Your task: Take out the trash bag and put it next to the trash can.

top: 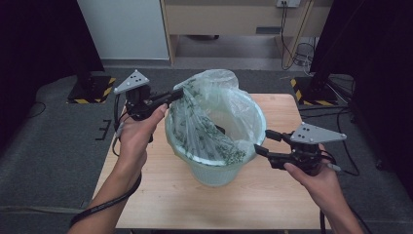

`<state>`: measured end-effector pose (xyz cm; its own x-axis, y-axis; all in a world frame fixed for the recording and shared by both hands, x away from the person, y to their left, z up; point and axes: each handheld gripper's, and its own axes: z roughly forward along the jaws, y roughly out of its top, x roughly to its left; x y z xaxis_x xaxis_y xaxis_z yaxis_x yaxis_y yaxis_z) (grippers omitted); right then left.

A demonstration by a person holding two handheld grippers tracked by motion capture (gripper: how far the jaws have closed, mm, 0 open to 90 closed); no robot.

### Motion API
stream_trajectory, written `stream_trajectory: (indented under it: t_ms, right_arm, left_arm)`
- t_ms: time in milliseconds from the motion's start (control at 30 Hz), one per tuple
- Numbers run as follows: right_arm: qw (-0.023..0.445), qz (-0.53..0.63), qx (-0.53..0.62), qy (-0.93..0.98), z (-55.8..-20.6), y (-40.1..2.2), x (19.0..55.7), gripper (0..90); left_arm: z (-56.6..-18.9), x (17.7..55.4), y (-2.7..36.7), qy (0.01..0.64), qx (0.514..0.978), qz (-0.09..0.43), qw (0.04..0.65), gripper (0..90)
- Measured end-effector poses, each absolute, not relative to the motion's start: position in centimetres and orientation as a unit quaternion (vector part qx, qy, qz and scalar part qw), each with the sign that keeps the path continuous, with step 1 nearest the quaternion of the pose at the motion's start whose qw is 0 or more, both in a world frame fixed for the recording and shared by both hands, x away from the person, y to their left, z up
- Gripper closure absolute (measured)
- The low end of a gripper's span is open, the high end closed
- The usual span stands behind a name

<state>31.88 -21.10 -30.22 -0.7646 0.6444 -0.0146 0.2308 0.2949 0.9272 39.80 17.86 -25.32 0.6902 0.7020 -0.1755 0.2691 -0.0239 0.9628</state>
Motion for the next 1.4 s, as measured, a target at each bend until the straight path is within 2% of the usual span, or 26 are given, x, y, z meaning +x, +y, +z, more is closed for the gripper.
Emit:
stream_trajectory:
  t_ms: [367,733,1000,1200,1400]
  right_arm:
    - [0.186,0.532,0.252,0.787,-29.5,-18.9,31.8,40.2]
    - [0.159,0.538,0.22,0.798,-28.9,-16.8,31.5,36.3]
    - [0.128,0.531,0.191,0.816,-29.4,-15.2,32.0,40.8]
    - [0.142,0.507,0.181,0.83,-29.8,-14.6,32.5,67.5]
    - [0.158,0.513,0.178,0.824,-29.3,-14.5,32.6,83.9]
  left_arm:
    - [-25.9,41.7,18.1,0.386,0.699,0.182,0.573,89.9]
    - [-26.5,42.9,18.3,0.405,0.693,0.171,0.571,89.9]
    - [-26.2,43.1,18.3,0.408,0.69,0.166,0.574,89.9]
    - [-26.1,42.8,18.1,0.4,0.69,0.159,0.582,89.9]
    - [-26.3,42.4,17.7,0.388,0.696,0.15,0.585,89.9]
